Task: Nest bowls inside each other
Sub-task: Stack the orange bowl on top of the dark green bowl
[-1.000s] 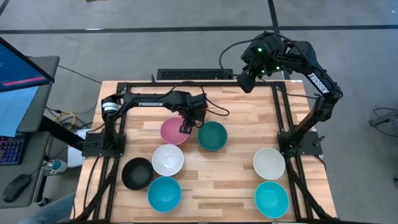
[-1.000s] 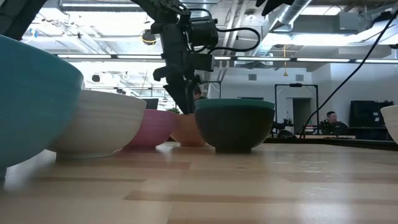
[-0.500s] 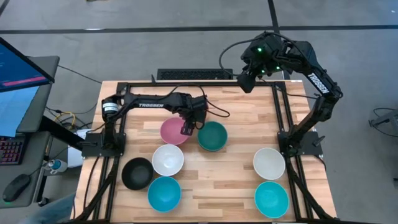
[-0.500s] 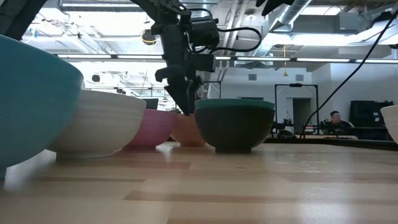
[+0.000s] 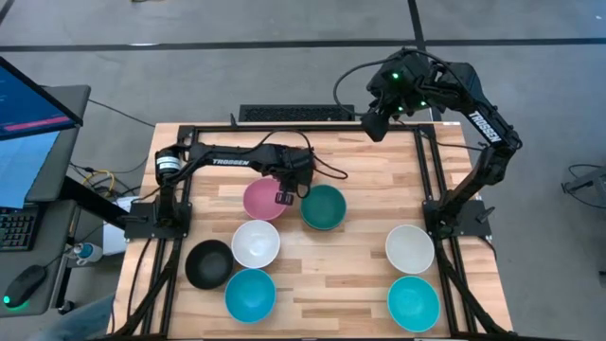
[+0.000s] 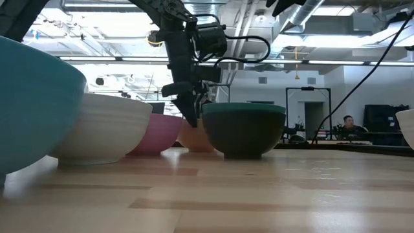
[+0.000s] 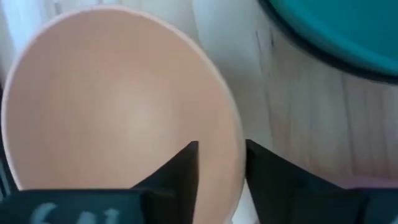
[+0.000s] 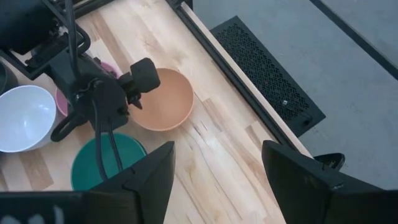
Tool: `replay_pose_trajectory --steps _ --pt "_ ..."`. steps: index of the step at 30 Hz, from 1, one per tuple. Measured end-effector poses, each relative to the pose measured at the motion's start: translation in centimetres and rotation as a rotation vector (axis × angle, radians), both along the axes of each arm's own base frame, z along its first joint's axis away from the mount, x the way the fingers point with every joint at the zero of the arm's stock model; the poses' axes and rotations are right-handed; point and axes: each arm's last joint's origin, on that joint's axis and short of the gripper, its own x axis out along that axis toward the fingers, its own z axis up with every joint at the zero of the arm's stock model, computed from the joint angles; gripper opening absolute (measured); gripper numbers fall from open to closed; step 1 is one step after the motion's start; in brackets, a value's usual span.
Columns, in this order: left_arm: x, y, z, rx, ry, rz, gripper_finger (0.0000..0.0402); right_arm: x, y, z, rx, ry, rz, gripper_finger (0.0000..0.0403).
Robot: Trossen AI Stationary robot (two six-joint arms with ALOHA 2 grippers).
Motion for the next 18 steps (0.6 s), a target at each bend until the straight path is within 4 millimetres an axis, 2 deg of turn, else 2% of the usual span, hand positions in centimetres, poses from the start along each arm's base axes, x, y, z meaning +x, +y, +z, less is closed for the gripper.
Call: replay_pose_trajectory --steps 12,18 --pt "-0.04 -0.13 -0.04 -0.041 -0.002 -0.010 0.0013 -0.11 0.05 -0.10 0.007 0.014 0.000 0.0265" --pt "-0.36 -0.13 0.01 0.012 0.042 -0.018 0.0004 -0.11 0.05 -0.09 0.006 0.014 -0.001 0.0265"
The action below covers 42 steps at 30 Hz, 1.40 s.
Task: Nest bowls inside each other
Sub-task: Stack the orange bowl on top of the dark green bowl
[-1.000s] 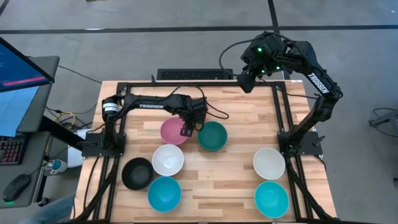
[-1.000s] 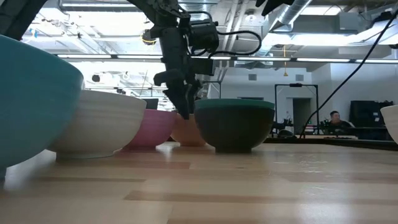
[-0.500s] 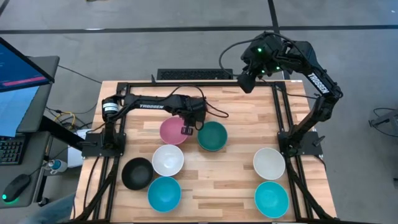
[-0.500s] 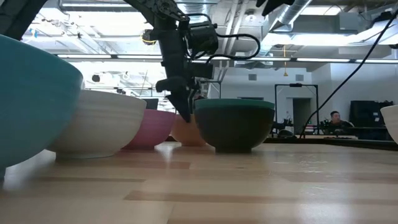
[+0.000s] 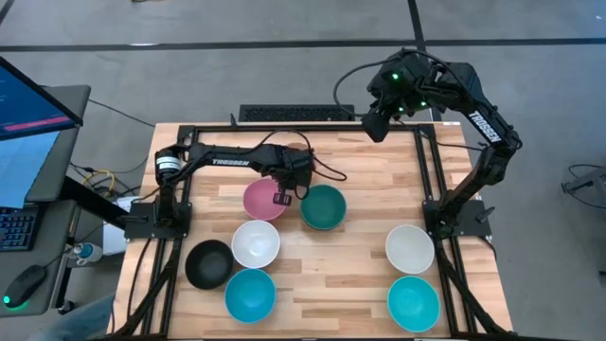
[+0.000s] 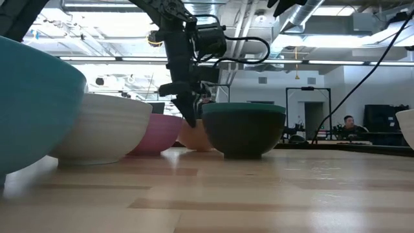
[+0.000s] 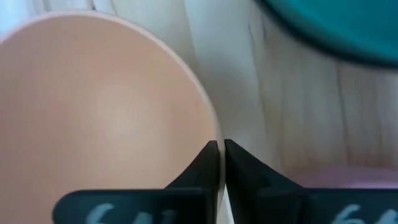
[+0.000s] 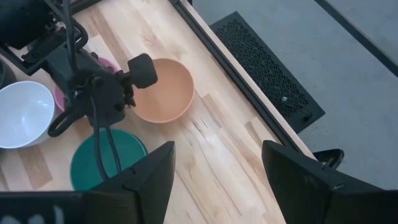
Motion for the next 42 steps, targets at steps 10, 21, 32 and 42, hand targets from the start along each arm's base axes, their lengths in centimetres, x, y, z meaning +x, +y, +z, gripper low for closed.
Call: replay_pose_trajectory --steps 10,21,32,42 --pt "0.9 -0.1 9.3 0.037 -0.057 -0.011 0.0002 -1.0 -1.2 -0.2 -0.026 0.058 -0.028 0.0265" --pt "1.6 -7.7 13.8 -0.009 -0.116 -0.350 0.0001 -3.7 -4.8 0.0 -0.058 0.071 -0.154 0.0265" --pt "2.3 -10.5 12.4 -0.064 -0.066 -0.561 0.0000 -4.5 -4.6 0.4 -0.033 0.038 -0.134 0.0265" --pt "4.1 -11.9 9.0 -0.066 0.016 -0.649 0.0000 -4.7 -4.1 0.6 -0.036 0.027 -0.129 0.0265"
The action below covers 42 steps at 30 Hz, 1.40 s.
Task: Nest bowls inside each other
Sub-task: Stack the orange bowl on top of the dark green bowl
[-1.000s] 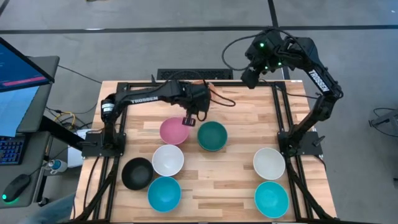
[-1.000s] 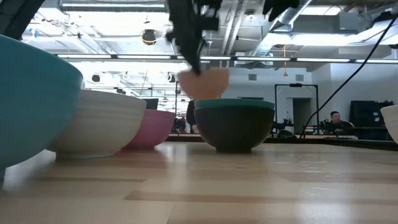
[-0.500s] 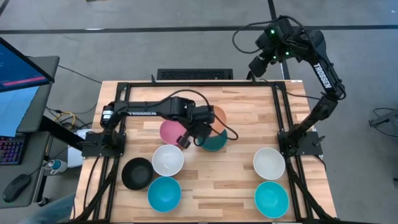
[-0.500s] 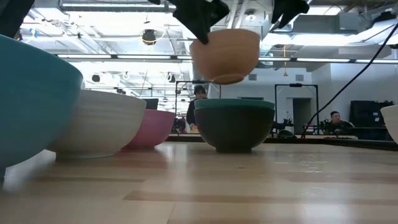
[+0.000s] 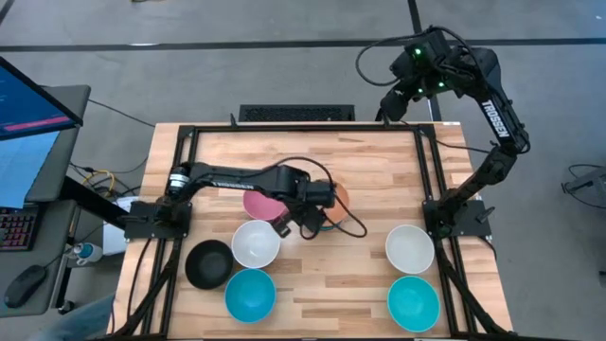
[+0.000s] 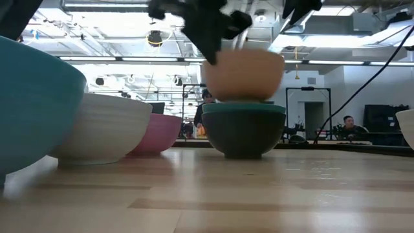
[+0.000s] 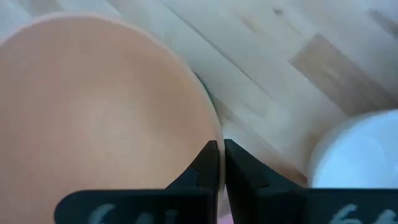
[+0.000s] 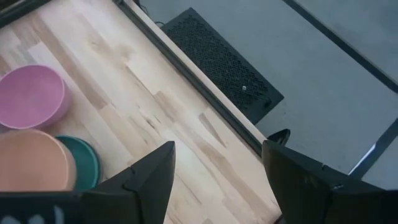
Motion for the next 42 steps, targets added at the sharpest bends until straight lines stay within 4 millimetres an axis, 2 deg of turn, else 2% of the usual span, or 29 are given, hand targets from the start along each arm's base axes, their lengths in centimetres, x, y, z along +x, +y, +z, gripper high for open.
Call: replay_pose_trajectory --steps 9,16,24,27,31,42 --pt "1.2 0.1 -2.4 0.050 0.039 0.099 0.0016 -0.5 0.6 0.4 -0.004 -0.021 0.001 0.0265" --pt "1.2 0.2 -2.8 0.027 0.067 0.193 0.0038 -0.6 0.7 0.5 -0.004 -0.026 0.005 0.0265" --pt "1.4 0.2 -2.7 0.038 0.031 0.218 0.0055 -0.6 0.7 0.5 -0.005 -0.025 0.004 0.0265" --pt "1.9 0.3 -2.6 0.050 -0.016 0.228 0.0045 -0.6 0.7 0.5 -0.005 -0.025 0.004 0.0265" --pt "2.1 0.4 -2.5 0.045 -0.040 0.231 0.0009 -0.6 0.7 0.5 -0.005 -0.025 0.004 0.0265" --pt "2.4 1.5 -2.3 0.028 -0.070 0.278 0.0010 -0.6 0.7 0.5 -0.005 -0.024 0.004 0.0265"
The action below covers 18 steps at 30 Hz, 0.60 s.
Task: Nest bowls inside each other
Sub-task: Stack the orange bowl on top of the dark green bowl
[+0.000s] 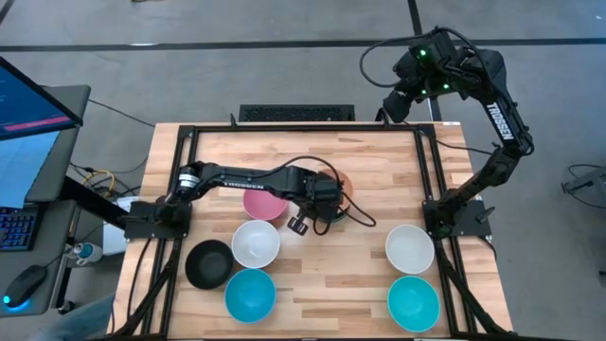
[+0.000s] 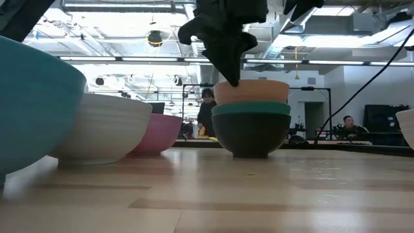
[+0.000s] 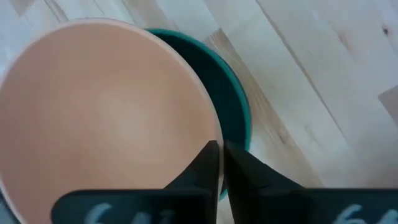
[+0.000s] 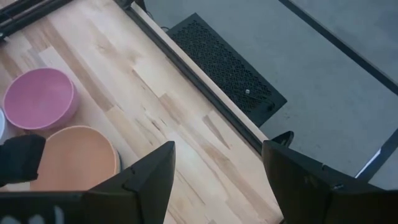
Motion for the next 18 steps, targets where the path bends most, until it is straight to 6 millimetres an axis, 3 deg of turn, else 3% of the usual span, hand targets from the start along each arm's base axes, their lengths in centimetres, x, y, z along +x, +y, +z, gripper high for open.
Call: replay_pose_trajectory --steps 13,18 --pt "0.10 0.75 0.03 -0.075 -0.012 0.046 0.0044 0.01 -0.01 -0.01 0.000 0.000 0.000 0.0265" --pt "0.30 0.81 -0.25 -0.056 -0.012 0.037 0.0033 0.01 -0.01 -0.01 0.000 0.000 0.000 0.0265"
